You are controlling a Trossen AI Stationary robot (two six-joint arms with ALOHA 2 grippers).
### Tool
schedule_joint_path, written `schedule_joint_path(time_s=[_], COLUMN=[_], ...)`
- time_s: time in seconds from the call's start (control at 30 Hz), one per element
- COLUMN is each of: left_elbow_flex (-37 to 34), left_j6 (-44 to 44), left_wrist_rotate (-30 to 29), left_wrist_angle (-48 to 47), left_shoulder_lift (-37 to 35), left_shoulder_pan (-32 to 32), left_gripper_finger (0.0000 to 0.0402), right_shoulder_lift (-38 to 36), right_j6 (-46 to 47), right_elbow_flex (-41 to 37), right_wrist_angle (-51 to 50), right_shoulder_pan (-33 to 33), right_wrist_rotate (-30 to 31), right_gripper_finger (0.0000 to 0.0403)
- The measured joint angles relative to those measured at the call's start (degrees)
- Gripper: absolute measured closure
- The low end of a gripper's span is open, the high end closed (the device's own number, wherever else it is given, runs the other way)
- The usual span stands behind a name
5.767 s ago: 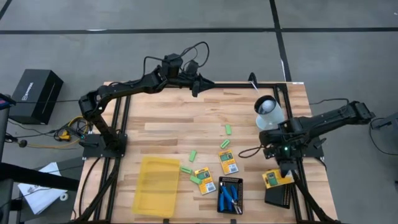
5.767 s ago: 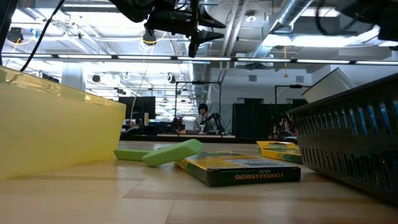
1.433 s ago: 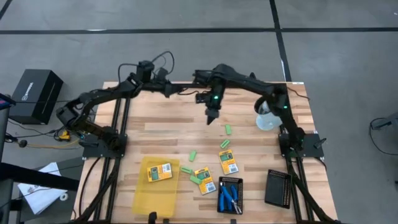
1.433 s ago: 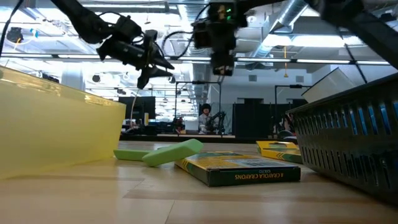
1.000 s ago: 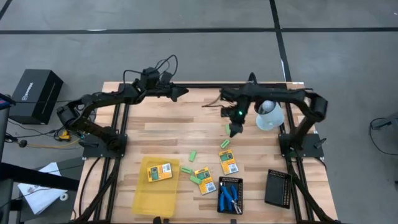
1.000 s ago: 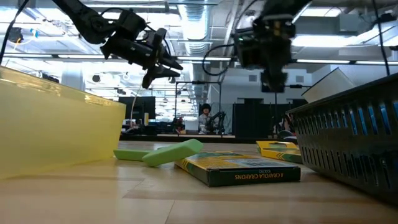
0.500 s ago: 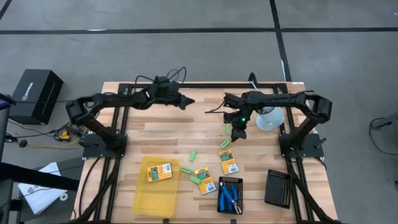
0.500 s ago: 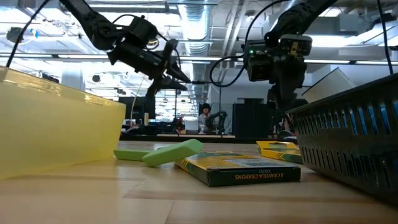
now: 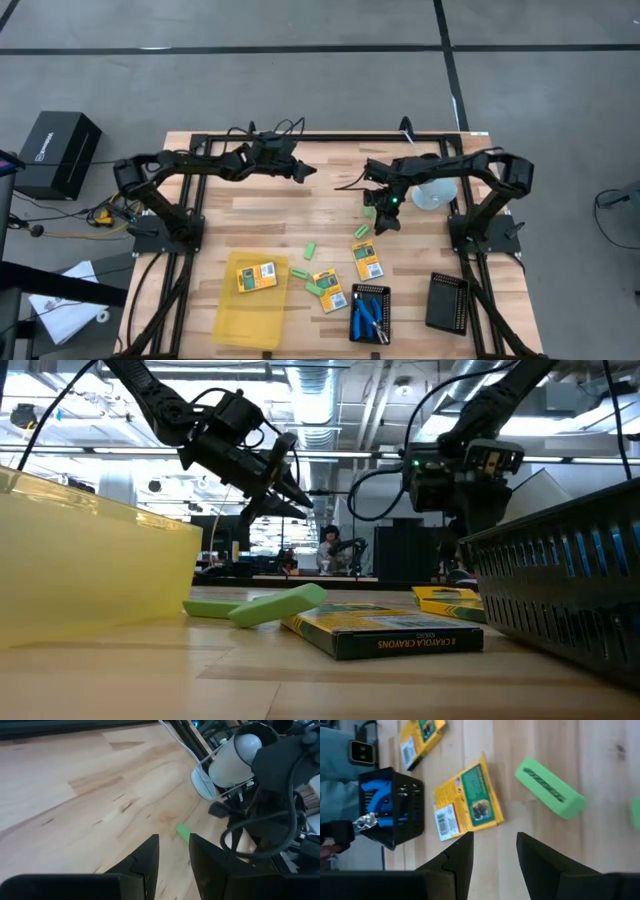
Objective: Pick & Place School Supplies
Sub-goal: Put the yellow crayon box into the yellow bin
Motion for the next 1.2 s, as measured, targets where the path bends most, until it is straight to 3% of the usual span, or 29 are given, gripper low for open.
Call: schedule_joint_path(time_s=[0.37, 0.67, 0.97, 1.2], left_elbow_flex=[-5.09, -7.04, -7.04, -7.04], left_j6=[-2.67, -3.44, -3.39, -4.41], left_wrist_rotate=[0.65, 1.40, 1.37, 2.24], left_wrist_angle=[0.08, 0.87, 1.90, 2.56], left_shoulder_lift=[-0.07, -0.07, -0.07, -0.07], left_shoulder_pan=[-0.57, -1.07, -1.05, -1.05], left_gripper_finger=[0.0300, 0.0300, 0.0300, 0.0300], right_shoulder_lift=[0.00, 0.09, 8.47, 9.99], right_j6=[4.68, 5.89, 7.72, 7.61], right_elbow_flex=[-2.04, -3.17, -3.83, -2.77], right_wrist_angle=[10.30, 12.53, 15.67, 16.01], right_shoulder_pan=[2.93, 3.21, 3.01, 2.67], right_wrist_rotate=[-0.42, -0.40, -3.88, -6.12], right_gripper_finger=[0.0264, 0.0270, 0.0270, 0.0271])
